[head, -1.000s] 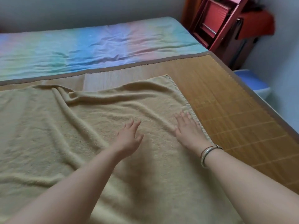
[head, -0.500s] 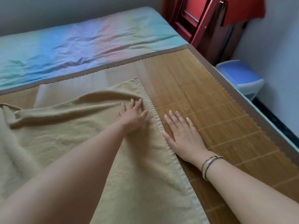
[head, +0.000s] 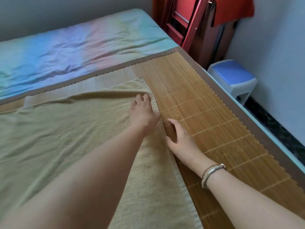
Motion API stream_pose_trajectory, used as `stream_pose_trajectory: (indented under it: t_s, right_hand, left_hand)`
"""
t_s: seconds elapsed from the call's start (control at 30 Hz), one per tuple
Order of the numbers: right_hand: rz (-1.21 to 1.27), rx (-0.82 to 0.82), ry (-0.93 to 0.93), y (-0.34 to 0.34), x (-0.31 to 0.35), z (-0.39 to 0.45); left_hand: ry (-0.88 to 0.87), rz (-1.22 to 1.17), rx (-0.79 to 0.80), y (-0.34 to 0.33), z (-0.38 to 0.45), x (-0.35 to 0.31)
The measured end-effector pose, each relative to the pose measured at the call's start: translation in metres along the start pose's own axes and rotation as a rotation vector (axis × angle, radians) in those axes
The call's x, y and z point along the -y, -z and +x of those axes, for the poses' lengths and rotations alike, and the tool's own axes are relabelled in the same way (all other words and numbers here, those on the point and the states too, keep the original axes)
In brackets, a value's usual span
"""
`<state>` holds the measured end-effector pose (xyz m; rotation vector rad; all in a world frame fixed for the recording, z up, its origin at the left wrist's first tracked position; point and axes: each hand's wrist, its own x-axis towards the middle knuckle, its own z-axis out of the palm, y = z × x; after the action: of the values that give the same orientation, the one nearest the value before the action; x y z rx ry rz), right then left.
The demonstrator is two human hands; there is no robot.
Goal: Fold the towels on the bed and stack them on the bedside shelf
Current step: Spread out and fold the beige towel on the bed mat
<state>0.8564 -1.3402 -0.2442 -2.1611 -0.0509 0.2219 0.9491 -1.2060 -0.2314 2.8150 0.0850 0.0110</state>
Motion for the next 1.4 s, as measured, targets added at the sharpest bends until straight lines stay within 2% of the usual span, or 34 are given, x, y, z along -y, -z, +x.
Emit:
stream_pose_trajectory:
  t_s: [0.1, 0.17, 0.27, 0.37, 0.57, 0.63, 0.83, 0.9, 0.97, 1.1, 1.23, 1.4]
  right_hand:
    - [-0.061, -0.258, 0.020, 0.000, 0.008, -0.028]
    - [-0.157, -0.316, -0.027, -0.003, 0.011, -0.044]
    - [-0.334, -0.181, -0.217, -0.009, 0.011, -0.057]
    - [-0.419, -0.093, -0.323, -0.013, 0.015, -0.069]
    - [-0.580, 0.095, -0.380, -0.008, 0.023, -0.110]
    - [-0.531, 0.140, -0.390, -0.006, 0.020, -0.121]
    - [0.007, 0.110, -0.374, 0.007, 0.041, -0.137]
    - [0.081, 0.060, -0.327, 0.010, 0.060, -0.141]
    - [0.154, 0.036, -0.306, 0.013, 0.084, -0.147]
    - [0.261, 0.076, -0.257, 0.022, 0.164, -0.167]
    - [0.260, 0.128, -0.167, 0.019, 0.268, -0.192]
    - [0.245, 0.102, -0.039, -0.010, 0.406, -0.225]
  left_hand:
    - [0.139, 0.009, 0.185, 0.002, -0.016, -0.004]
    - [0.186, -0.008, 0.280, 0.002, -0.023, -0.006]
    - [0.147, 0.095, 0.312, 0.004, -0.036, -0.012]
    - [0.069, 0.202, 0.306, 0.012, -0.058, -0.019]
    - [0.078, -0.003, 0.267, 0.010, -0.097, -0.015]
    - [0.088, 0.025, 0.279, 0.008, -0.104, -0.012]
    - [0.114, 0.187, 0.422, 0.015, -0.131, -0.019]
    - [0.105, 0.141, 0.349, 0.031, -0.141, -0.022]
    - [0.150, -0.042, 0.251, 0.059, -0.144, -0.017]
    - [0.246, -0.588, 0.214, 0.162, -0.139, 0.008]
    - [0.217, -0.866, 0.085, 0.285, -0.157, 0.050]
    - [0.192, -1.063, -0.016, 0.417, -0.204, 0.115]
